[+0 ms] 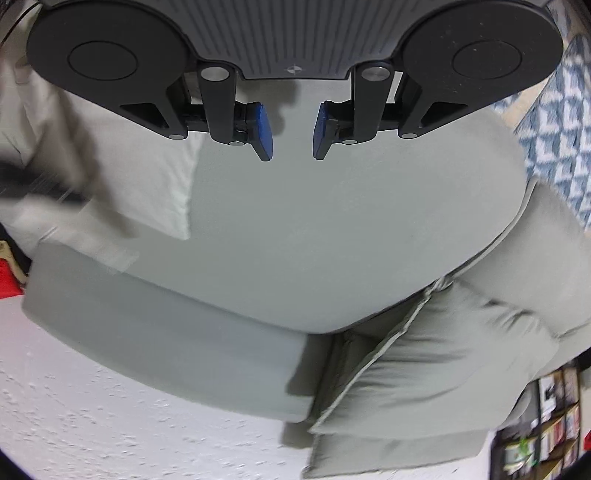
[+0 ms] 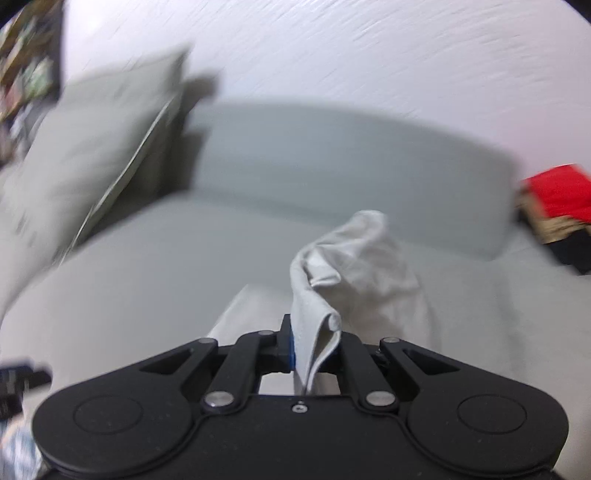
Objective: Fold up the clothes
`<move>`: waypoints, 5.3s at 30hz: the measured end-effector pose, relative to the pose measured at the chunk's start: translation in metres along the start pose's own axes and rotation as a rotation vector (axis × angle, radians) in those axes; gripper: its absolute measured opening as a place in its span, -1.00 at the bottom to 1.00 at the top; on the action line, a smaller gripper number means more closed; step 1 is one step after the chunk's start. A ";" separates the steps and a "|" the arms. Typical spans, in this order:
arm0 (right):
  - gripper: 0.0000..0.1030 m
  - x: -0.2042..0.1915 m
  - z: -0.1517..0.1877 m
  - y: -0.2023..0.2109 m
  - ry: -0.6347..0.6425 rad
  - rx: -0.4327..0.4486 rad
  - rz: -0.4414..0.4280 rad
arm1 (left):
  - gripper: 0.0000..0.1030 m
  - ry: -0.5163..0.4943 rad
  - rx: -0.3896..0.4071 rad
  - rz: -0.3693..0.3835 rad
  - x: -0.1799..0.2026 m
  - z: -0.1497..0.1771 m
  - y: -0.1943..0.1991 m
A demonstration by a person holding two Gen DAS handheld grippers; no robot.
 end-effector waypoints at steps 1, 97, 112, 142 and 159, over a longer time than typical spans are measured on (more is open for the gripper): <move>-0.92 -0.015 0.006 -0.017 0.028 -0.060 -0.035 | -0.47 0.005 -0.008 -0.006 -0.003 0.002 -0.001; -0.62 0.146 0.079 -0.113 -0.889 0.052 -0.632 | -0.54 -0.470 -0.012 0.153 0.226 0.041 -0.157; -0.67 0.206 0.133 -0.097 -1.069 0.108 -0.247 | -0.39 -0.187 -0.010 -0.140 0.138 0.020 -0.147; -0.63 0.066 0.131 0.099 -0.237 -0.150 -0.440 | -0.45 -0.460 -0.110 0.129 0.104 0.130 0.023; 0.16 0.131 0.157 0.014 -0.980 -0.139 -0.574 | 0.16 0.104 -0.262 0.167 0.036 0.042 -0.059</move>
Point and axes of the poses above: each gripper's, at about its wrist camera, not at the fingertips, and y roughly against the way its jaws point, x to its right, z to its underside, the point moved 5 cm from there along -y, roughly the way its jaws point, and after that the axes turned 15 degrees about y, right-handed, at the moved point
